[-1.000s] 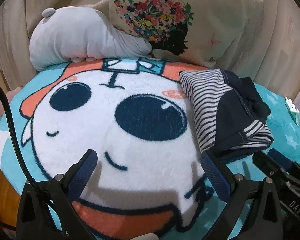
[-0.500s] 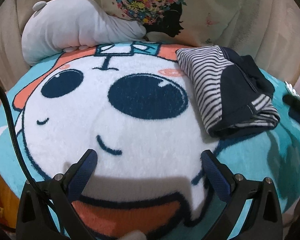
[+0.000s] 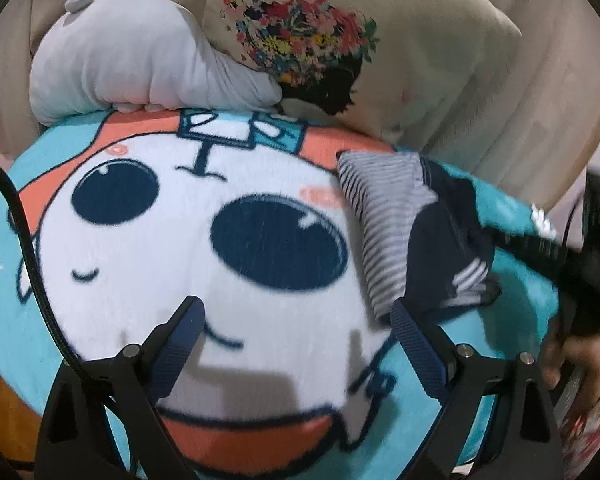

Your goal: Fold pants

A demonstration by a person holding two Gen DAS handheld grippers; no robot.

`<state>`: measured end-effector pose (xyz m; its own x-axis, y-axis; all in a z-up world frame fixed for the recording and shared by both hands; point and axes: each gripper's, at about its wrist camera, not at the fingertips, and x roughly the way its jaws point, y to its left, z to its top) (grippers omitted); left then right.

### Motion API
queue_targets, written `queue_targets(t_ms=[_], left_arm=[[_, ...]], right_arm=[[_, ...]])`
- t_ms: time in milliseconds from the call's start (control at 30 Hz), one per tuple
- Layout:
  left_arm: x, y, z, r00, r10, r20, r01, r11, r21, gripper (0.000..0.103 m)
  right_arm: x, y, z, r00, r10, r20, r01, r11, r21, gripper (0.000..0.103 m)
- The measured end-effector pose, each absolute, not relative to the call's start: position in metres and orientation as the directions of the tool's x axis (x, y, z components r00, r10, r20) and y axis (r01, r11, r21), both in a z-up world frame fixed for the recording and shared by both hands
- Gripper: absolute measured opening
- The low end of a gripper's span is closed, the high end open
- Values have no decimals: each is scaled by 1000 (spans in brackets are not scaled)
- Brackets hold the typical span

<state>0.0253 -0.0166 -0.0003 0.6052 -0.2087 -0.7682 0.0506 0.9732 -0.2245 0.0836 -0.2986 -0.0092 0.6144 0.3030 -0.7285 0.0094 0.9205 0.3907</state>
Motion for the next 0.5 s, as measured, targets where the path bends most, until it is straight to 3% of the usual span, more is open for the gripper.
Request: queue_targets(t_ms=[67,100,133,167,233,500], left_arm=[[42,-16,-1,571,-277,-773,59,953,-298,94],[49,-18,-4,552,-311,-774,64,941,-332,94],[57,-20,-5,533,-343,-773,69,929,-365,94],[65,-23,-6,519,-378,-767,76,914,-399,94],[76,-30,-7,504,-430,-749,94,889,-448,94],[115,-61,-25,381,-577,-723,147,809,-569,94]], right_arm=[[82,-312,-15,602,275,-750,63,919,388,18],[83,-323,-19,601,343,-722,56,883,466,20],[83,-329,-21,601,400,-692,43,848,528,34],[83,-335,-22,604,447,-660,32,814,580,56],[84,-342,-21,630,524,-574,-5,741,671,69],[124,-325,-41,529,633,-566,-8,670,742,69]])
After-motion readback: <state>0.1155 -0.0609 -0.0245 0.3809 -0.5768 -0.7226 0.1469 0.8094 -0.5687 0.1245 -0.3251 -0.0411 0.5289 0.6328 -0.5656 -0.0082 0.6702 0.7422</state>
